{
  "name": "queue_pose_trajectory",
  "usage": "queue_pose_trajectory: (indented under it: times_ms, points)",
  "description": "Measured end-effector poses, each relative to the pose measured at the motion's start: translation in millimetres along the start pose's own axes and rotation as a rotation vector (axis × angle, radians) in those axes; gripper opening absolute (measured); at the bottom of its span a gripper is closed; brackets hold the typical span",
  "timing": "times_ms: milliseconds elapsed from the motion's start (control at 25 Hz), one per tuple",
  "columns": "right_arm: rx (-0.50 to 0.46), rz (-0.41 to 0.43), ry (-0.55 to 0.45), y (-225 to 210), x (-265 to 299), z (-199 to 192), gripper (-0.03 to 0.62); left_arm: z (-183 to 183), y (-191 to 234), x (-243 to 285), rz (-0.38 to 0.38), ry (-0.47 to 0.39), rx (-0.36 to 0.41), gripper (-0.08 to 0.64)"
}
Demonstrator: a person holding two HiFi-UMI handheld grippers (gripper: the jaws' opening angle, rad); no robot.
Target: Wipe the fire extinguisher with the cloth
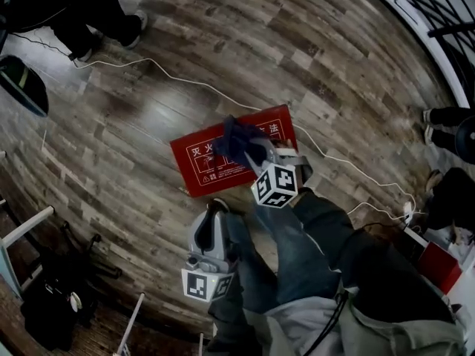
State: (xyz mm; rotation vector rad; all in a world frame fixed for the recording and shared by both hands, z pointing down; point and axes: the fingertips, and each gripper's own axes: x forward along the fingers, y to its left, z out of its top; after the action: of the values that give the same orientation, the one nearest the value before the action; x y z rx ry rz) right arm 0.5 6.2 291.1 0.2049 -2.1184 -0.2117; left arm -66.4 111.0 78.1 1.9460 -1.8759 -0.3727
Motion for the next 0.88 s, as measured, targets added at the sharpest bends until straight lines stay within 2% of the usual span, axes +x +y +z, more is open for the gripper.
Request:
queue_pose_trajectory:
  times_ms: [80, 160, 240, 320, 360, 440, 520, 600, 640, 760, 880]
  points:
    - [0.014, -0.098, 0.035, -20, -9, -31, 0.037, -7, 11, -13, 0.007, 0.017, -0.014, 0.040]
    - [0.144, -0.170, 0.066, -42, -22, -66, 0.032, -12, 21, -30, 0.009, 0.030, -0.032, 0.035]
    - [0.245, -0.203, 0.074, -48, -27, -74, 0.031, -14, 35, -48, 0.006, 0.045, -0.042, 0.032]
    - [0.244, -0.193, 0.052, -28, -18, -45, 0.028, -12, 50, -64, 0.001, 0.061, -0.047, 0.032]
    - [0.228, -0.154, 0.021, -8, -9, -19, 0.027, -11, 57, -72, -0.002, 0.070, -0.050, 0.029]
    - [0.172, -0.025, -0.057, 52, 14, 43, 0.026, -10, 71, -86, -0.008, 0.087, -0.055, 0.027]
    - [0.065, 0.076, -0.115, 115, 32, 96, 0.026, -8, 84, -97, -0.021, 0.110, -0.049, 0.025]
    - [-0.021, 0.099, -0.136, 150, 42, 123, 0.028, -4, 95, -104, -0.038, 0.125, -0.040, 0.023]
    - [-0.033, 0.093, -0.133, 155, 43, 125, 0.026, -2, 100, -106, -0.048, 0.129, -0.036, 0.021]
    - [0.041, 0.010, -0.066, 123, 31, 81, 0.027, -1, 110, -116, -0.073, 0.140, -0.038, 0.020]
    - [0.249, -0.176, 0.032, 45, 1, -6, 0.028, 1, 114, -126, -0.096, 0.145, -0.047, 0.018]
